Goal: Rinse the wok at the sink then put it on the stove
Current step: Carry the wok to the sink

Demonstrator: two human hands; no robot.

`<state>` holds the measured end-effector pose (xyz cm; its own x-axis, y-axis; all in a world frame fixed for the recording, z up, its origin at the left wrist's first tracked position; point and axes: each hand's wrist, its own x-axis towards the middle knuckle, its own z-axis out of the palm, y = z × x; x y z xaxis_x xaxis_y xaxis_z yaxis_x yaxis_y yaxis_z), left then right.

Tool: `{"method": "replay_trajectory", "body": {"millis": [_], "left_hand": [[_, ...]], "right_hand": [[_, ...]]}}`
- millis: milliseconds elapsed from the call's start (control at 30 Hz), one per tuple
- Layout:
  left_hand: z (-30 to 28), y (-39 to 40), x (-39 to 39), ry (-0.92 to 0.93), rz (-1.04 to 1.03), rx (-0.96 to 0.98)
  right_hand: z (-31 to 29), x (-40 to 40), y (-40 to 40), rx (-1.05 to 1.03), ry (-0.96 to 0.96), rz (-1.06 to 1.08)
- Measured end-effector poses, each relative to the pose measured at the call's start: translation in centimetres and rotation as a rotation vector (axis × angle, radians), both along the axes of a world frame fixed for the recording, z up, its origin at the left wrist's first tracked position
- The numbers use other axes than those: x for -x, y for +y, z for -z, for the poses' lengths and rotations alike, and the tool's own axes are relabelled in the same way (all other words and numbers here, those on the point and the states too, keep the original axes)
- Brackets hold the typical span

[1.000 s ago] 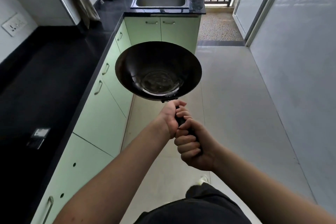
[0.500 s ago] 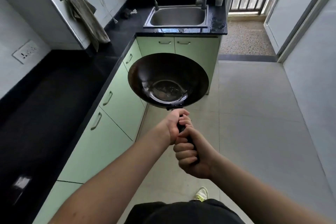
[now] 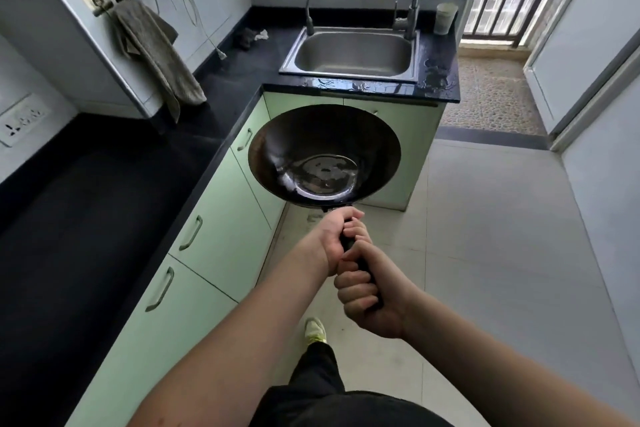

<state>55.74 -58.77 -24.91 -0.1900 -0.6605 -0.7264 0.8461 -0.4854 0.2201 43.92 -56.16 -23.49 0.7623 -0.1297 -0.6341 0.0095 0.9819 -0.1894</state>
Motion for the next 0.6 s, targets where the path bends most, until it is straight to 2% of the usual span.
{"method": "replay_trajectory", "body": {"millis": [300, 600], "left_hand": [[-0.2, -10.3, -10.2, 0.023, 0.033, 0.041], [0.3, -19.6, -16.0, 0.054, 0.036, 0.027]], "right_hand": [[-1.1, -10.3, -9.8, 0.043, 0.065, 0.031], [-1.1, -16.1, -18.8, 0.047, 0.090, 0.041]]}}
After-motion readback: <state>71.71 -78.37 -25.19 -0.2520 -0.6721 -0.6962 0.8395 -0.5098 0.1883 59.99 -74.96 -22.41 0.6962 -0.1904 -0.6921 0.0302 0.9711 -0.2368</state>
